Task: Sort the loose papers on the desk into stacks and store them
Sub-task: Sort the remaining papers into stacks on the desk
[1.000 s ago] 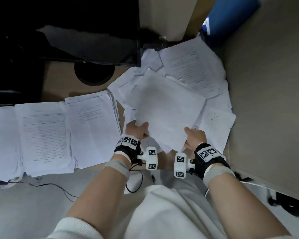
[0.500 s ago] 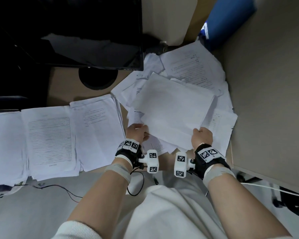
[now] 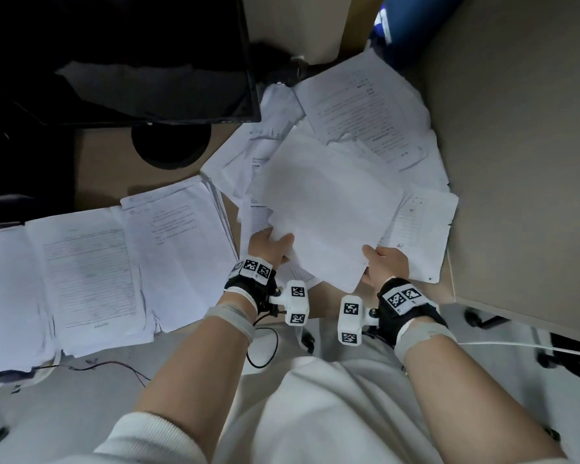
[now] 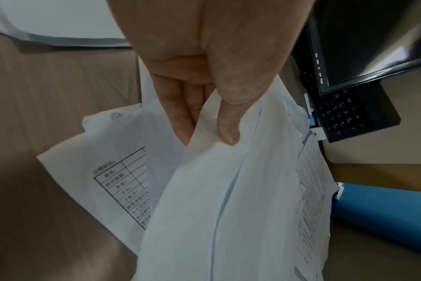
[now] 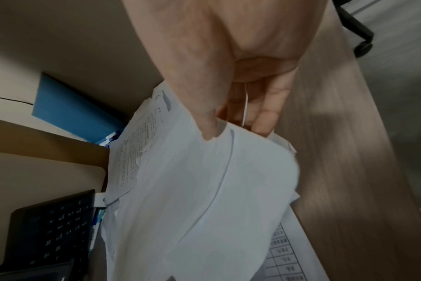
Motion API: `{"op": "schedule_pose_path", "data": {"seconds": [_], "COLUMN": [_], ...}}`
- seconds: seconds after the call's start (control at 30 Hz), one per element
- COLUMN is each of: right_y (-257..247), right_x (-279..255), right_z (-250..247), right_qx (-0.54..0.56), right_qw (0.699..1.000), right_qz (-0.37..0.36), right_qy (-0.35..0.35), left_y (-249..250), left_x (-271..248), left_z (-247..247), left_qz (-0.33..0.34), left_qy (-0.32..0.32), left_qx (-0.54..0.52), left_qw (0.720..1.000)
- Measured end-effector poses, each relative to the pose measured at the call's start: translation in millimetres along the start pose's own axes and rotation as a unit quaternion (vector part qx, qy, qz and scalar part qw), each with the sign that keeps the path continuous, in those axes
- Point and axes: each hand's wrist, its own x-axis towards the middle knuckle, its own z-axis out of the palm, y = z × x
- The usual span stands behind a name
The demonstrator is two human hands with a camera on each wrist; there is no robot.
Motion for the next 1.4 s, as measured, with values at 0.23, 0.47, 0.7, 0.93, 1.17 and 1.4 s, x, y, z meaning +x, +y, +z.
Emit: {"op": "schedule_pose_path", "data": {"seconds": [0.23, 0.47, 0.7, 0.93, 1.17, 1.4], "right_y": [-16.7, -35.6, -64.7, -80.8, -66.7, -70.9], "right_x": [-17.5, -22.1, -17.0, -31.0, -32.4, 13.8], "right_z": [-13.3, -19.1, -27.4, -5.3, 3.8, -10.1], "right_qx": [0.0, 0.014, 0.15, 0.13, -0.041, -0.016], "right_qw": [1.0, 0.999, 0.979, 0.979, 0.94, 0.998], "right_qz": [-0.008, -0.011, -0.004, 0.032, 0.061, -0.006], "right_qy": [0.006, 0.033, 0.136, -0.154, -0.332, -0.062], "left_y": [0.3, -1.7, 7.6, -2.5, -3.4, 16.1], "left_x": [-1.6, 0.4, -2.4, -13.5, 0.3, 19.7], "left_z": [-1.6, -5.9, -14.1, 2.6, -1.1, 8.5], "left_qz": [0.019, 0.014, -0.056, -0.152, -0.127, -0.071], "left_qy": [0.002, 0.051, 0.094, -0.069, -0.036, 0.009], "left_qx": [0.053, 0.06, -0.078, -0.141, -0.176, -0.055], "left_qw": [0.998, 0.997, 0.991, 0.976, 0.975, 0.996]}}
